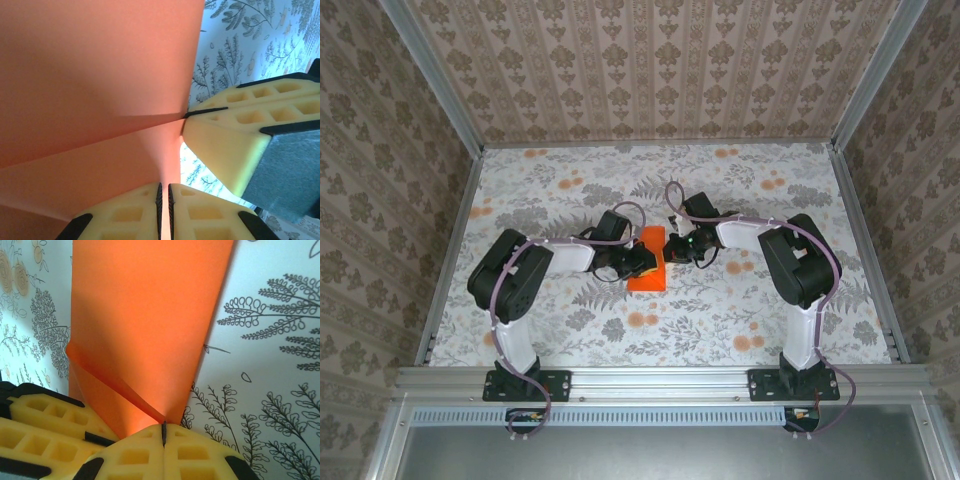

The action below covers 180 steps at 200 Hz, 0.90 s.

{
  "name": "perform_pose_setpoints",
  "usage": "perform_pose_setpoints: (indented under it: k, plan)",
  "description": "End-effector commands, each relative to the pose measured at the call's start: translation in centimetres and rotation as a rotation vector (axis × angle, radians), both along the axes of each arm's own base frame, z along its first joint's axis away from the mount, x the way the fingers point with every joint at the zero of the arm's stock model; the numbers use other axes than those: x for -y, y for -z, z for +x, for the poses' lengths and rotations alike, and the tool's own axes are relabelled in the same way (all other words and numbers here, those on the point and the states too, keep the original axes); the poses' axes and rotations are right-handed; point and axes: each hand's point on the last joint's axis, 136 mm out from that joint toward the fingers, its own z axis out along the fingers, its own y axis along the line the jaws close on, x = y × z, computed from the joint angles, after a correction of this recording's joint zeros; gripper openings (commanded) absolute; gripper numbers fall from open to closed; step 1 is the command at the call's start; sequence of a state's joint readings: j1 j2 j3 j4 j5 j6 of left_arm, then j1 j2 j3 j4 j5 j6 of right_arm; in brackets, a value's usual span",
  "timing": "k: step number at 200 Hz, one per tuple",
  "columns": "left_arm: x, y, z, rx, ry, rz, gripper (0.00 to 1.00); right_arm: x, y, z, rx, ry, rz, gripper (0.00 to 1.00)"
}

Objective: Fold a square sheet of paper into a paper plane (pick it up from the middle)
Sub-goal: Fold the triangle a second time at the center of the table.

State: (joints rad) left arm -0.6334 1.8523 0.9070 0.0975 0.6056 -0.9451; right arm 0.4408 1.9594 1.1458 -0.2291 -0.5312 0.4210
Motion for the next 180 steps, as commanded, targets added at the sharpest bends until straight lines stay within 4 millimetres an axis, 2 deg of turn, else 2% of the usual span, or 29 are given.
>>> perform_pose_setpoints:
  k: [1,180]
  plan:
    - [0.0,0.5,-0.3,-0.018,0.010,0.014,0.14,-0.1,0.3,-0.1,-0.024,-0.017,0.003,0.03]
    - [-0.4,1.7,-0.7,-0.062,-0.014,0.042,0.14,0.0,0.6,0.1,-0.026,-0.014,-0.009,0.03]
